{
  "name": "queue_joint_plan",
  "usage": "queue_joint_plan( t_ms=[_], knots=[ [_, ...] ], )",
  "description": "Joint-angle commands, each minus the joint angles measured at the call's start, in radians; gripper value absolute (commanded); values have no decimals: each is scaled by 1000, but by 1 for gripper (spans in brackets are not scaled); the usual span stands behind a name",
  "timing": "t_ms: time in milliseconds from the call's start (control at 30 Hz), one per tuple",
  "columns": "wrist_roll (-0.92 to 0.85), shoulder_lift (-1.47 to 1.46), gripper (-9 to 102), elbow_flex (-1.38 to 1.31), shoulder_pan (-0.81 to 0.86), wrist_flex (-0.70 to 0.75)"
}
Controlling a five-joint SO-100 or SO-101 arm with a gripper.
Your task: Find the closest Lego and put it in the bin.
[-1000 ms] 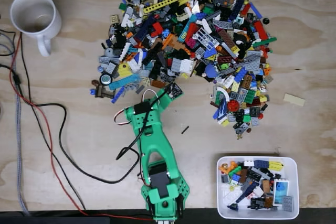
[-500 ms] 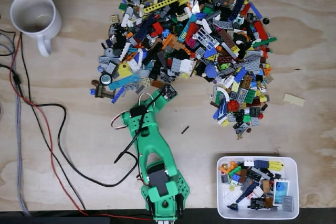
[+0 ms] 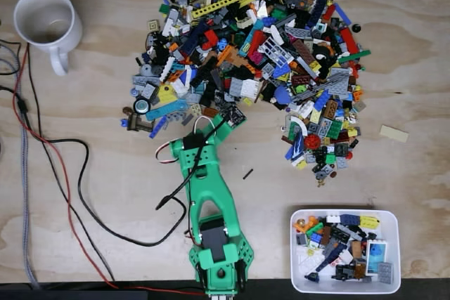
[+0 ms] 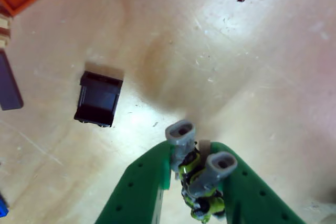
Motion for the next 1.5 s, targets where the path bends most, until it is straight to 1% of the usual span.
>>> queue_joint_plan(
  t_ms=[0,133,333,567,833,1100,1267,1333,1467],
  knots=[
    [-15,9,0,-72,8,18],
    [-28,11,0,-123,54,78],
    [-48,-31,0,-232,229,167],
    [-107,-92,0,-443,552,261],
    [-262,-100,0,-655,928,359],
    [-426,-80,0,-716,1282,390],
    [-537,-66,0,-678,1485,359],
    [-568,-61,0,-666,1552,327],
    [-617,-61,0,-670,1641,324]
  ],
)
